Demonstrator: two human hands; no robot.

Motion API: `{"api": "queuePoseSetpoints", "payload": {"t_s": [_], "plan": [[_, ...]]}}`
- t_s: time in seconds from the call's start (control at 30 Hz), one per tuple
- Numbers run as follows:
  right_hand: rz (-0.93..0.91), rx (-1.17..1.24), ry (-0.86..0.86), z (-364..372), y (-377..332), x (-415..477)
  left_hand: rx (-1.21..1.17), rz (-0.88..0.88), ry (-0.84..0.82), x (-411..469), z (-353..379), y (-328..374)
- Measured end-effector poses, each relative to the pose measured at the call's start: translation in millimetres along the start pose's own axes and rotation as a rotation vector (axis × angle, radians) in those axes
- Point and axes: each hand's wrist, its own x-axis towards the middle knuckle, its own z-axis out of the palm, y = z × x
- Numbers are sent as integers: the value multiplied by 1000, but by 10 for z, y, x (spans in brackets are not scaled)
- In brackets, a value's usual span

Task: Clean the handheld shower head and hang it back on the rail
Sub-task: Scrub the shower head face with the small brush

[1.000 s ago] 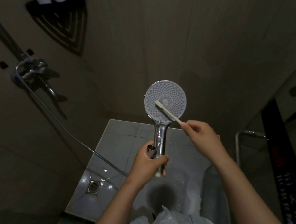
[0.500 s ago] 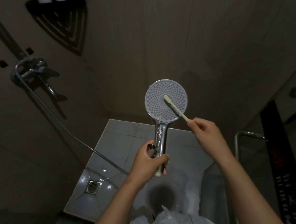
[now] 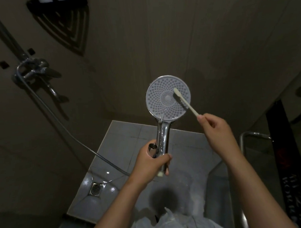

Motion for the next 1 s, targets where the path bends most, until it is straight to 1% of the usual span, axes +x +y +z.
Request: {"api": "queuePoseSetpoints", "payload": {"t_s": [0.2,0.3,0.37,0.4,0.5,0.57,0.63,0.83,1.0], "plan": [[31,-84,-220,82,72,-93,-10,-4,-7,9,-4,-27],[34,-94,-286,78,61,-106,-3,-15,10,10,9,-27],[14,-88,-278,62,44,-110,-3,-25,25,12,11,-31],[1,-62,-235,50,33,-107,-5,-29,31,14,9,-32],[-21,15,-24,7,30,-70,-11,-31,22,17,-5,-41],[-20,-12,25,-3,38,-49,-7,-23,13,15,-7,-40],[2,-57,-21,9,65,-54,-5,-11,16,9,1,-37],[61,-85,-232,9,78,-72,10,-4,28,7,-25,-39],[100,-86,-286,-57,95,-41,8,-9,28,-2,-27,-42]]}}
